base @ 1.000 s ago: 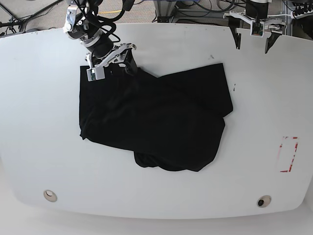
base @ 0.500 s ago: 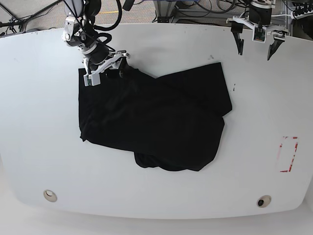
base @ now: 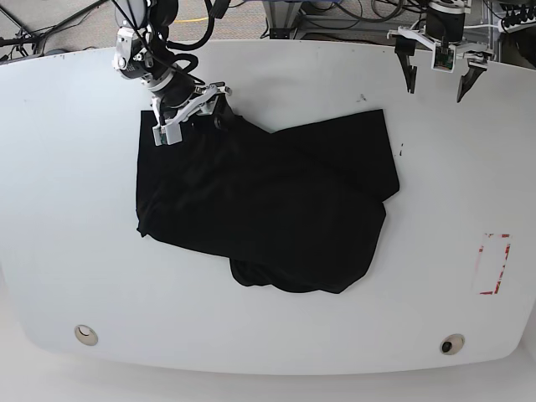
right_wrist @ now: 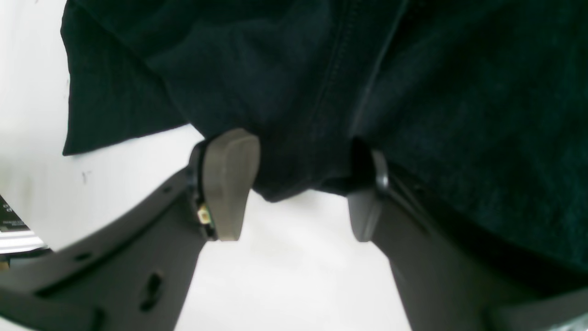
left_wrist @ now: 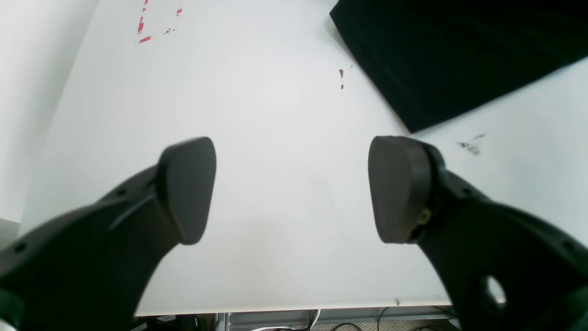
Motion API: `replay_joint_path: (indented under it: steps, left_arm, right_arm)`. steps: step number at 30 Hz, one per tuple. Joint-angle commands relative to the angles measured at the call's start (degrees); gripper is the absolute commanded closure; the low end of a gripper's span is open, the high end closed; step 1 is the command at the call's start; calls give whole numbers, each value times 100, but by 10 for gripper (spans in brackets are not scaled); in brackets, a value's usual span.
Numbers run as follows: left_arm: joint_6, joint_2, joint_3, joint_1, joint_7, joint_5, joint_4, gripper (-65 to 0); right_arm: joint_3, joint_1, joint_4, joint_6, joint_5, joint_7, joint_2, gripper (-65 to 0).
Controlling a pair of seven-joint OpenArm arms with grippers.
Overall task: Fold the T-shirt properly
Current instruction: 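Lower the right gripper onto the black shirt's edge and grasp it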
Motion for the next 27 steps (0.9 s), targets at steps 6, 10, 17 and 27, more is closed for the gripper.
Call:
replay_joint_path:
  steps: [6, 10, 17, 27]
  left_arm:
    - [37, -25, -15, 56, -163, 2, 94, -486]
    - [37, -25, -15, 56, -163, 2, 94, -486]
    - [37, -33, -15, 56, -163, -7, 94, -486]
    - [37, -33, 56, -199, -155, -24, 85, -490]
  right_arm:
    - [-238, 13, 183, 55, 67, 45, -20, -319]
    - [-256, 13, 192, 64, 67, 45, -117, -319]
    - [-256, 57, 183, 64, 67, 45, -152, -128]
    - [-256, 136, 570, 64, 67, 45, -143, 0]
